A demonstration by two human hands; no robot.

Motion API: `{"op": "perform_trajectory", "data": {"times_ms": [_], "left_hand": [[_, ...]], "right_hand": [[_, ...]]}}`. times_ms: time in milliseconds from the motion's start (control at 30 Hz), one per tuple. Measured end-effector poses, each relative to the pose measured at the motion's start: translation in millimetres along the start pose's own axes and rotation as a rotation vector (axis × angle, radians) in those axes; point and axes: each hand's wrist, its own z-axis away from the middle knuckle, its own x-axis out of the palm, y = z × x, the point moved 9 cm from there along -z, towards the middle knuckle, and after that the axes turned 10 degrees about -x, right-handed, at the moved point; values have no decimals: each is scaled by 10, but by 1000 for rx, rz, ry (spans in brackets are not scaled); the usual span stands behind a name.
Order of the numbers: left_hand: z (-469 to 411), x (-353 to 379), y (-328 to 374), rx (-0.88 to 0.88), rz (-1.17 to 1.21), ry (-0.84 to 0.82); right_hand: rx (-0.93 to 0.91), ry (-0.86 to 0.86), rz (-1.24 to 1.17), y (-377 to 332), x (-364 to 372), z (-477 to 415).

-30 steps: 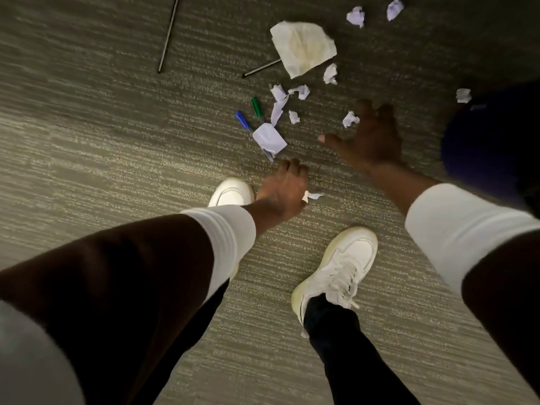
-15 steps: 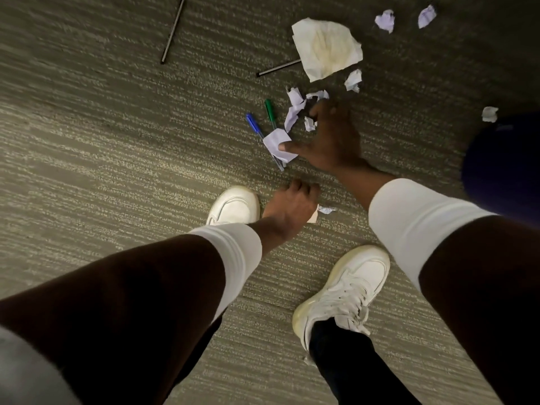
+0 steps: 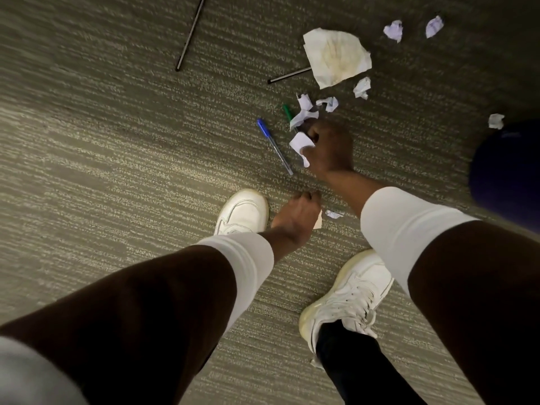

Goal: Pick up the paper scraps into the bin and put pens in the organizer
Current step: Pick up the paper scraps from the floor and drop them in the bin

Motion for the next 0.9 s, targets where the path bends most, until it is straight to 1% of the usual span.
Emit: {"op": "perform_trajectory", "data": {"times_ms": [100,267,400,467,533,700,767,900], "left_hand": [[70,-80,0,-10,43,-14],[234,-326,60,-42,97,-6],[357,-548,175,-131,112,15],[417,-682,261,-182,162,33],[471,-836,370,-229,223,60],[627,-1254,756,-283,367,117],[690,-1430,913,-294,405,147],[844,-1924,1325,-280,478,281]], "right_hand": [[100,50,-92,177,-104,121],[278,112,-362,445,-364,452],[400,206,-508,662,-675,839],[466,260,-619,727,-834,1042],[488,313,-691,742,-1052,1230],[362,443,-591,626,-1809,1750],[341,505,-551,584,-2090,1953],[316,686,-476,553,-2739,2324]]}}
